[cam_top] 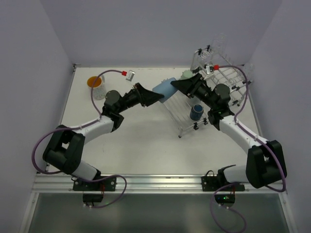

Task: Unload the cups from the dish rack

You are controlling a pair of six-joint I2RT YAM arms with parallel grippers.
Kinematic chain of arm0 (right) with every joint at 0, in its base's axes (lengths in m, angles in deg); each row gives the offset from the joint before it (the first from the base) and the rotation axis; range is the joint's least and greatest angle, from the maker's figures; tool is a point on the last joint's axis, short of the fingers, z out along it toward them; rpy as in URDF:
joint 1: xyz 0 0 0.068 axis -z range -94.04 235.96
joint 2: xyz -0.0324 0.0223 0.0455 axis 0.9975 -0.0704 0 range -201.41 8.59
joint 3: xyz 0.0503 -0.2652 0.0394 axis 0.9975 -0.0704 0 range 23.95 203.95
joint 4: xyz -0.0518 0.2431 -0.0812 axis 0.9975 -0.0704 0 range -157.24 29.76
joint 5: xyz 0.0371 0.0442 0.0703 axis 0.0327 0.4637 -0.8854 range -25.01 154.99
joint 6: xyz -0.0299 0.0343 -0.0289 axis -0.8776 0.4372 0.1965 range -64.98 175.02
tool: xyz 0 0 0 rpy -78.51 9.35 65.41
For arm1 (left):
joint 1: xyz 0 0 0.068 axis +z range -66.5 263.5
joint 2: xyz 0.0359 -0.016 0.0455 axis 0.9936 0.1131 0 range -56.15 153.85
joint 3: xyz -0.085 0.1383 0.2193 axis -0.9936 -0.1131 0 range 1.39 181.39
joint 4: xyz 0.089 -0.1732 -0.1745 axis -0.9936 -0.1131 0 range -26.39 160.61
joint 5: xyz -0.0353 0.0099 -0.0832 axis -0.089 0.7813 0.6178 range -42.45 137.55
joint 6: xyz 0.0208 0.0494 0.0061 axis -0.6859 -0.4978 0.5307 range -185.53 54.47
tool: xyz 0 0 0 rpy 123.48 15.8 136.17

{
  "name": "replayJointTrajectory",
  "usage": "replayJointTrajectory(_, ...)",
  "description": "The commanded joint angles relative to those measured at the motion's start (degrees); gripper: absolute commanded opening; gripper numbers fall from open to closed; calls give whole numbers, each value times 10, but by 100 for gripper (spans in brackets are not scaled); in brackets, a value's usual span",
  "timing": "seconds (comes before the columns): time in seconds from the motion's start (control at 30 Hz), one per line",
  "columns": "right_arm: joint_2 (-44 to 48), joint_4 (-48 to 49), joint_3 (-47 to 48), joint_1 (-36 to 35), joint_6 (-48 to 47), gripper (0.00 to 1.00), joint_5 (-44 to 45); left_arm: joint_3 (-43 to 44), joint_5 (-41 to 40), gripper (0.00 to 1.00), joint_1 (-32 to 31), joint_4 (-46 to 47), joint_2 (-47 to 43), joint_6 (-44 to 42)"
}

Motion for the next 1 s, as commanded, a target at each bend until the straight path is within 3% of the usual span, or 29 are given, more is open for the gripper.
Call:
replayJointTrajectory(0.0,-3,52,-6,2,19,27,-15,31,3,47,-8,69,12,24)
replayJointTrajectory(0.03,-4,53,-8,2,19,27,-14,33,1,43,-9,71,14,25)
replayJointTrajectory(0.07,-6,57,-11,2,22,27,-15,35,-2,30,-10,72,15,24)
replayJointTrajectory(0.23,-4,60,-21,2,23,30,-10,47,-17,1,-10,28,4,-11)
replayJointTrajectory(0.27,-3,61,-23,2,19,36,-10,53,-22,0,-10,7,-2,-25)
replayJointTrajectory(0.3,0,60,-27,2,16,51,-10,74,-41,0,-9,-61,-16,-67)
replayJointTrajectory(0.37,5,57,-32,4,2,68,-10,110,-74,0,-9,-159,-32,-126)
replayJointTrajectory(0.4,12,48,-33,6,-3,83,-10,163,-119,0,-9,-277,-42,-195)
replayJointTrajectory(0.43,19,41,-36,8,-10,87,-8,200,-151,0,-9,-350,-41,-233)
replayJointTrajectory(0.47,25,33,-36,12,-26,92,-4,239,-189,0,-9,-483,-36,-265)
replayJointTrajectory(0.5,32,5,-34,14,-37,99,-2,323,-259,0,-8,-540,-18,-327)
replayJointTrajectory(0.57,53,-40,-17,18,-85,99,8,421,-330,0,-7,-731,22,-381)
replayJointTrajectory(0.6,60,-97,-9,18,-103,99,29,522,-363,0,-1,-779,71,-416)
replayJointTrajectory(0.67,77,-149,12,19,-159,99,50,603,-368,0,6,-898,122,-448)
replayJointTrajectory(0.77,98,-222,32,19,-214,99,95,824,-422,0,11,-1063,251,-502)
replayJointTrajectory(0.83,106,-260,39,19,-235,99,118,879,-478,0,12,-1123,330,-529)
replayJointTrajectory(0.97,119,-296,56,19,-273,99,128,809,-526,0,19,-1131,354,-543)
